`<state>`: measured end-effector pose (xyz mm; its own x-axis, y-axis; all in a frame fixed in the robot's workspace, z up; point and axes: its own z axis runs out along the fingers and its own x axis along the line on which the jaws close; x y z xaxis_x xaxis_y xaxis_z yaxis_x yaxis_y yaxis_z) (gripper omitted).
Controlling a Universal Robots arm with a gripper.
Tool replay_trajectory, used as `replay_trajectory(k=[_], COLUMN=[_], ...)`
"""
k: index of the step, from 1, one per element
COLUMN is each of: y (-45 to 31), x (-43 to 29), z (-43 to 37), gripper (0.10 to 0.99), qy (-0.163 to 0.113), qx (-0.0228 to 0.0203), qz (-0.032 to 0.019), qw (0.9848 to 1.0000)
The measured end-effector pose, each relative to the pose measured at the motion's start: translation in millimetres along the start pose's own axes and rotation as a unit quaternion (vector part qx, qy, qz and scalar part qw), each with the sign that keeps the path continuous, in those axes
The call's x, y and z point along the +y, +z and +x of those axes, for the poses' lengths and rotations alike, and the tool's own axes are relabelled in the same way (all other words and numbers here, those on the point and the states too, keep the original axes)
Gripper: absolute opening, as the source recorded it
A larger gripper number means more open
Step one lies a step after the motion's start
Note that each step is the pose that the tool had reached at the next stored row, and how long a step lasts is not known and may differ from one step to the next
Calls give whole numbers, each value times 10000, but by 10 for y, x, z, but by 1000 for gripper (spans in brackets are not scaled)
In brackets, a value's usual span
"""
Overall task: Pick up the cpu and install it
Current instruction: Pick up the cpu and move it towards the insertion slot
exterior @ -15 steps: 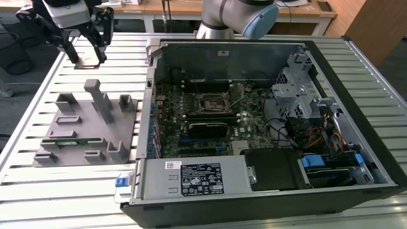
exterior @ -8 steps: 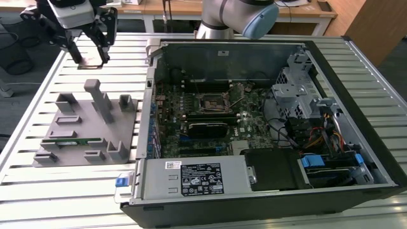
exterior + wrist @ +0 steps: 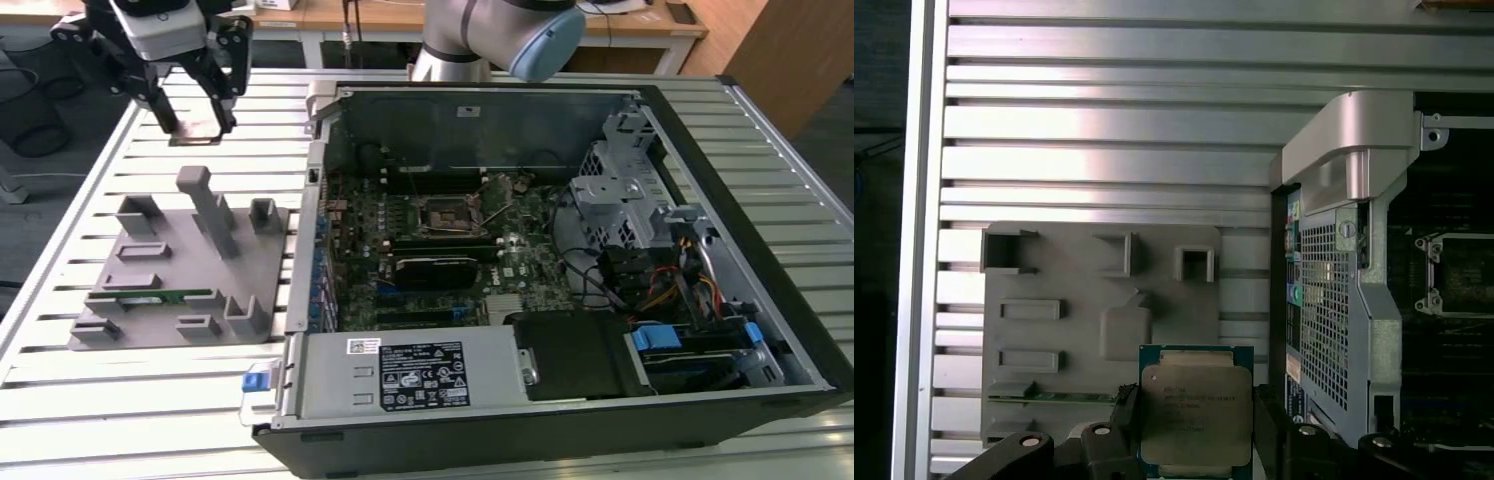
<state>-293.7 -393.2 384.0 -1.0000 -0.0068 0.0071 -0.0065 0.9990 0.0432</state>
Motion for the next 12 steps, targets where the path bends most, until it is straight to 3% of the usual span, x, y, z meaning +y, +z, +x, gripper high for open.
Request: replay_trajectory(k=[12], y=[5], x=[-1], z=[-76], gripper=[541], qy=[0], qx=[0], qz=[0], qw=[10000])
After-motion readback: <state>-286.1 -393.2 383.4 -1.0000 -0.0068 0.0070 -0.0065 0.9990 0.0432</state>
